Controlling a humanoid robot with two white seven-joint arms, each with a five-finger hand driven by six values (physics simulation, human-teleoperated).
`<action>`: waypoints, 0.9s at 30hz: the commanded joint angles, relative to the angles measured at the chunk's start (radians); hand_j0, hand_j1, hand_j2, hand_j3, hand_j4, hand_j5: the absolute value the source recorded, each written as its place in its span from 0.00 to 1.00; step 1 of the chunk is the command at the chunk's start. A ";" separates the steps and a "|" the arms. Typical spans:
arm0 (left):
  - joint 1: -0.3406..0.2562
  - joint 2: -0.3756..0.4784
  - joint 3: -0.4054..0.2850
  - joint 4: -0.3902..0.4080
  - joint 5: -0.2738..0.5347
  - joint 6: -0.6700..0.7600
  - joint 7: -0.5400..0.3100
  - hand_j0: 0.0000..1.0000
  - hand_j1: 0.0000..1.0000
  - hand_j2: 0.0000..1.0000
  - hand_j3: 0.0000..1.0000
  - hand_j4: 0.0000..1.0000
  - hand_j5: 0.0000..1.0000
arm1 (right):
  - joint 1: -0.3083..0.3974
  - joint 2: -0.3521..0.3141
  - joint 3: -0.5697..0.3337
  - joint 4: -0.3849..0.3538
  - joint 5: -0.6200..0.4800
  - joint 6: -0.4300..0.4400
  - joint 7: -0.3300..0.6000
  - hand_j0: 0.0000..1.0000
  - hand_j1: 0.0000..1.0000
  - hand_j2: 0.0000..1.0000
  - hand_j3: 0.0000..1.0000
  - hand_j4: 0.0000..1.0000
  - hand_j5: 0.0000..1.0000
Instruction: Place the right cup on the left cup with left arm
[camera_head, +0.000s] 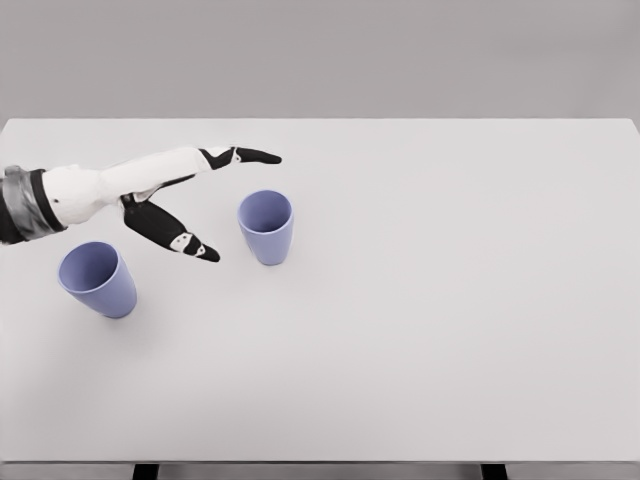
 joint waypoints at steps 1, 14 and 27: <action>-0.005 0.000 -0.074 0.002 0.007 0.051 0.000 1.00 1.00 1.00 1.00 1.00 1.00 | 0.000 0.000 -0.001 0.000 0.000 0.001 0.000 1.00 1.00 1.00 1.00 1.00 1.00; -0.228 0.011 -0.258 0.006 -0.004 0.312 0.000 1.00 1.00 1.00 1.00 1.00 1.00 | 0.000 0.000 -0.001 0.000 0.000 -0.001 0.000 1.00 1.00 1.00 1.00 1.00 1.00; -0.305 0.093 -0.309 0.003 -0.061 0.300 0.000 1.00 1.00 1.00 1.00 1.00 1.00 | 0.000 0.000 -0.001 0.000 0.000 -0.001 0.000 1.00 1.00 1.00 1.00 1.00 1.00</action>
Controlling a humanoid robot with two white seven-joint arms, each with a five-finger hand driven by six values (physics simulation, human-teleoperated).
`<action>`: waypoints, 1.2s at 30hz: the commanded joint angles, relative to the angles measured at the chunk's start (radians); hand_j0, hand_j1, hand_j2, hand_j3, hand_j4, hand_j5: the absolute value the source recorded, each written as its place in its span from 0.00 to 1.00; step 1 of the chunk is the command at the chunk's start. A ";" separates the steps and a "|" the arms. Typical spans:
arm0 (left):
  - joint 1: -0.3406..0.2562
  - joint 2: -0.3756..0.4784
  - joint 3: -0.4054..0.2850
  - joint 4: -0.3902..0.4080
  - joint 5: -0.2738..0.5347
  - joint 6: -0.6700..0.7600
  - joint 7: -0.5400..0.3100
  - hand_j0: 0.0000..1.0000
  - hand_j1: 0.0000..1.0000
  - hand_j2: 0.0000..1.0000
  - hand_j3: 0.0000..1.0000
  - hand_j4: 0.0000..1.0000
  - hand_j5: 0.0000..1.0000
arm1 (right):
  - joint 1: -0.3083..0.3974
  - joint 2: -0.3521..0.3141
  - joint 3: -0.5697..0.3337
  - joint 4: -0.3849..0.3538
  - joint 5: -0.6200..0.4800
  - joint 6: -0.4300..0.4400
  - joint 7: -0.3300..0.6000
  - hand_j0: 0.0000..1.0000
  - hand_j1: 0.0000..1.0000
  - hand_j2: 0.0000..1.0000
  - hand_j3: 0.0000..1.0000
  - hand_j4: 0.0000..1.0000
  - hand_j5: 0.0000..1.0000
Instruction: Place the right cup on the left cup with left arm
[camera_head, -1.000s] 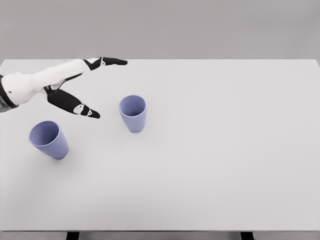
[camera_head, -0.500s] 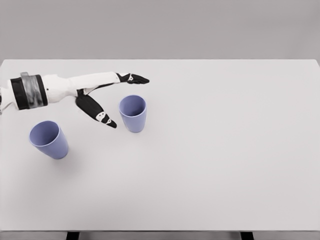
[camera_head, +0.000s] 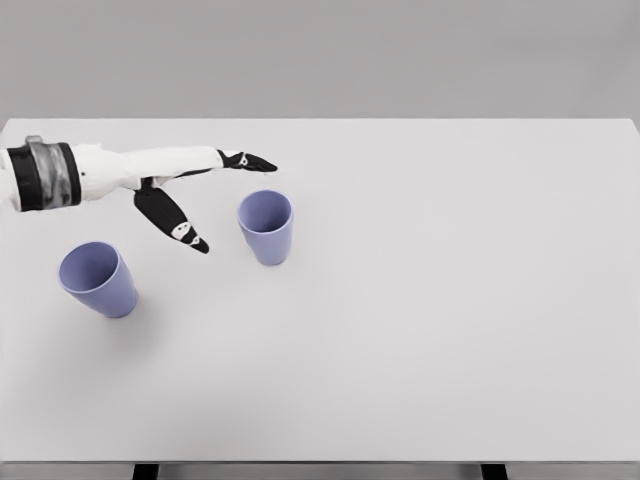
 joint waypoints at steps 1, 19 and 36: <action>0.000 0.012 0.001 -0.005 -0.004 -0.003 0.000 1.00 1.00 1.00 1.00 1.00 1.00 | 0.000 0.000 0.000 0.000 0.000 0.000 0.000 1.00 1.00 1.00 1.00 1.00 1.00; 0.003 -0.114 -0.068 0.043 -0.013 -0.018 0.085 1.00 1.00 1.00 1.00 1.00 1.00 | 0.000 0.000 0.000 0.000 0.000 0.000 0.000 1.00 1.00 1.00 1.00 1.00 1.00; 0.002 -0.131 -0.076 0.178 0.145 0.041 0.085 1.00 1.00 1.00 1.00 1.00 1.00 | 0.000 0.000 0.000 0.000 0.000 0.001 0.000 1.00 1.00 1.00 1.00 1.00 1.00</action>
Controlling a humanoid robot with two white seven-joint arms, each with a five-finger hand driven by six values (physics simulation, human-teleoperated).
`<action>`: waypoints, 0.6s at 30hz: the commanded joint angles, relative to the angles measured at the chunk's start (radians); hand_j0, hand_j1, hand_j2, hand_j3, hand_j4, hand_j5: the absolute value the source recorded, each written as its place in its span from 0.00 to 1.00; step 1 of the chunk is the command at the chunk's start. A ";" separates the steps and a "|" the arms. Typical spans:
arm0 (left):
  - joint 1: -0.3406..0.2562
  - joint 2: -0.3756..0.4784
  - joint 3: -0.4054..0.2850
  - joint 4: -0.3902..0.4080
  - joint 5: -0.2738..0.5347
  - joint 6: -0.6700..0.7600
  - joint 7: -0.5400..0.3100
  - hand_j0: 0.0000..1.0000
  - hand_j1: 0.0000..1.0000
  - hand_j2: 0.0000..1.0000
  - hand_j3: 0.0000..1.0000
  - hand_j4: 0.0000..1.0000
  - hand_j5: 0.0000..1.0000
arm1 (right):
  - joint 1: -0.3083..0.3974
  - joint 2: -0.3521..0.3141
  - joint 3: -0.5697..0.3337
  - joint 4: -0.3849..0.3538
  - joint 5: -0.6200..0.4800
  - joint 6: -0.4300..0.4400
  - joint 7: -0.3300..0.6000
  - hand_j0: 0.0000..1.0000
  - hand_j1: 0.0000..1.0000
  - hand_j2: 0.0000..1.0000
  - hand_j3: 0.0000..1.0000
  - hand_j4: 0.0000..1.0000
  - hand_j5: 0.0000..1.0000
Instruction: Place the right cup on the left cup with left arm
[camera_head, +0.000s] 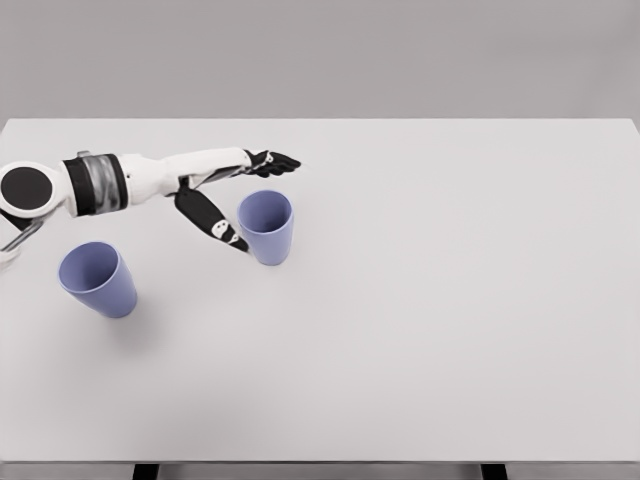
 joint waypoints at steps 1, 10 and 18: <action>0.000 -0.001 -0.003 0.039 0.005 0.000 0.000 1.00 1.00 1.00 1.00 1.00 1.00 | 0.000 0.000 0.000 0.000 -0.001 -0.001 0.000 1.00 1.00 1.00 1.00 1.00 1.00; 0.005 -0.018 -0.005 0.042 -0.002 0.020 0.054 1.00 1.00 1.00 1.00 1.00 1.00 | 0.000 0.000 -0.002 0.000 -0.001 -0.001 0.000 1.00 1.00 1.00 1.00 1.00 1.00; 0.006 -0.025 -0.048 0.042 0.000 0.020 0.060 1.00 1.00 1.00 1.00 1.00 1.00 | 0.000 0.000 0.000 0.000 -0.001 -0.001 0.000 1.00 1.00 1.00 1.00 1.00 1.00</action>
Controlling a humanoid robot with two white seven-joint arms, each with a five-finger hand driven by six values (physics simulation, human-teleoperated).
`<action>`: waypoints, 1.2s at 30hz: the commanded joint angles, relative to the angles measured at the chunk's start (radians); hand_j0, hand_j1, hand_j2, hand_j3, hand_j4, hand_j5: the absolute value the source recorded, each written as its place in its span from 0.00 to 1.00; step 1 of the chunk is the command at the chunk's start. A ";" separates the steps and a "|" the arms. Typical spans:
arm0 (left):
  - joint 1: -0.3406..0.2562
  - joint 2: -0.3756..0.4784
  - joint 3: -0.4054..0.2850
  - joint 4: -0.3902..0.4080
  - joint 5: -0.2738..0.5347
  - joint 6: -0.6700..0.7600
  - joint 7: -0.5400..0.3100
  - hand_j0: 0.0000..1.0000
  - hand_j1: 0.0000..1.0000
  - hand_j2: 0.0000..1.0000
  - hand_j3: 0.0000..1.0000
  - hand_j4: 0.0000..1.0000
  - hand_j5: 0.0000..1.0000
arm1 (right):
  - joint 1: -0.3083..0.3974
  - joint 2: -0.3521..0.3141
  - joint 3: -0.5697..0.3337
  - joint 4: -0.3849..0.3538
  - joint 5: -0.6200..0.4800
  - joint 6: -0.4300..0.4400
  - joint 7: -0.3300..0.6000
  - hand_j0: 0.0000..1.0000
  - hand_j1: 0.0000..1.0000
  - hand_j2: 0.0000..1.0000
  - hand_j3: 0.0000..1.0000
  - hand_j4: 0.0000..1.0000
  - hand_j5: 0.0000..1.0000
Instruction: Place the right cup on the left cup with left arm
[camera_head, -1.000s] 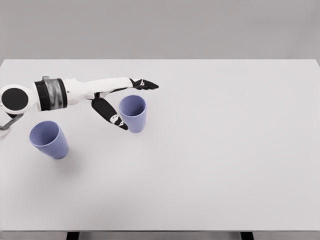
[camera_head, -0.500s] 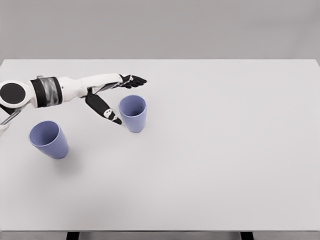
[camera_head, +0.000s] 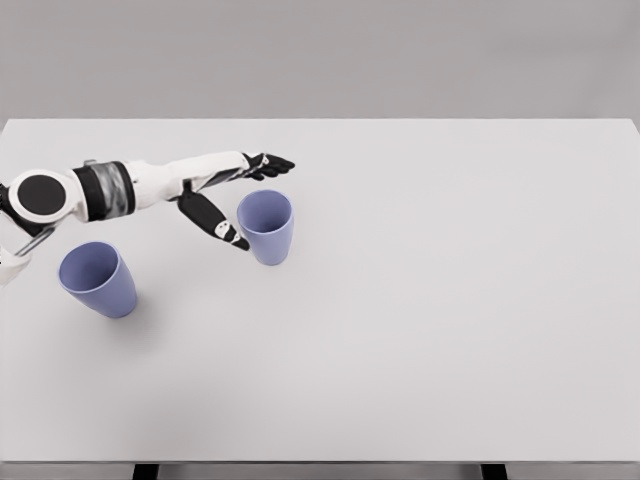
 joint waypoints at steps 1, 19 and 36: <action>-0.002 -0.007 -0.014 0.002 0.004 0.000 0.003 1.00 1.00 1.00 1.00 1.00 1.00 | 0.000 0.000 0.000 0.000 -0.001 0.000 0.000 1.00 1.00 1.00 1.00 1.00 1.00; 0.005 -0.045 -0.031 0.055 0.002 0.000 0.004 1.00 1.00 1.00 1.00 1.00 1.00 | 0.000 0.000 0.000 0.000 -0.001 0.000 0.000 1.00 1.00 1.00 1.00 1.00 1.00; 0.003 -0.051 -0.031 0.083 0.002 0.000 0.004 1.00 1.00 1.00 1.00 1.00 1.00 | 0.000 0.000 -0.001 0.000 -0.001 0.000 0.000 1.00 1.00 1.00 1.00 1.00 1.00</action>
